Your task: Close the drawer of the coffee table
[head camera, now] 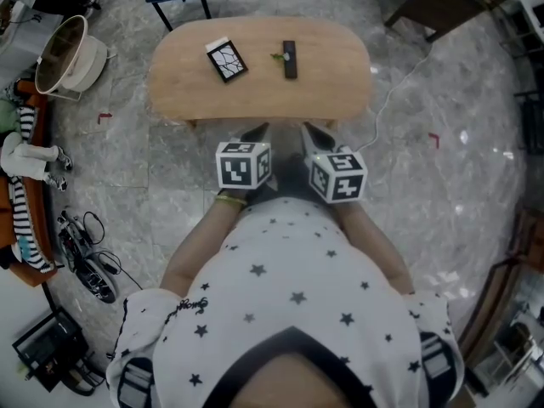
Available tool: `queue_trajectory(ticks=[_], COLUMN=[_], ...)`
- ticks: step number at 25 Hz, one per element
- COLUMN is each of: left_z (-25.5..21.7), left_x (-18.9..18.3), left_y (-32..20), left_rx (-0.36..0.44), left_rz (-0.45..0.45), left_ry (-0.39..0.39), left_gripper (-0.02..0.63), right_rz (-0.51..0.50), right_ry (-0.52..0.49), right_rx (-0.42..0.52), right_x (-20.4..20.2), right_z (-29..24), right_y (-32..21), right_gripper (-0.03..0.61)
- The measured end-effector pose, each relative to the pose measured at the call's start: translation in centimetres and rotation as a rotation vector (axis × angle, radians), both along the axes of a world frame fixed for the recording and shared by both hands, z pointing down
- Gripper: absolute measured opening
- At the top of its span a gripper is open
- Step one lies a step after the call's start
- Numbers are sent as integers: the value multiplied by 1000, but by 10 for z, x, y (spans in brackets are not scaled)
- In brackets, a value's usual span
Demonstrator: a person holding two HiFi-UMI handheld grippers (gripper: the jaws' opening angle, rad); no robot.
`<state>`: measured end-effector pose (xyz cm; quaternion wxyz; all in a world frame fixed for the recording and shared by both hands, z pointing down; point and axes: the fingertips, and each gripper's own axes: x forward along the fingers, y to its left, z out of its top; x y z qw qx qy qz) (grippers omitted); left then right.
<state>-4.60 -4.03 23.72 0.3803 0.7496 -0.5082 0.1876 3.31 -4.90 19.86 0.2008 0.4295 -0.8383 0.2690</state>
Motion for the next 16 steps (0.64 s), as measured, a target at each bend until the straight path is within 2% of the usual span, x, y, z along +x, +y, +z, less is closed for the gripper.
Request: queue_trajectory(ticks=[16], left_z=[-9], left_x=[9], left_y=[6], left_rx=[33], left_rz=[22], left_ry=[-4], left_gripper=[8], right_rz=[11], right_ry=[-38], right_rx=[-2], right_x=[3], right_z=[-1], right_y=[10], right_gripper=[8])
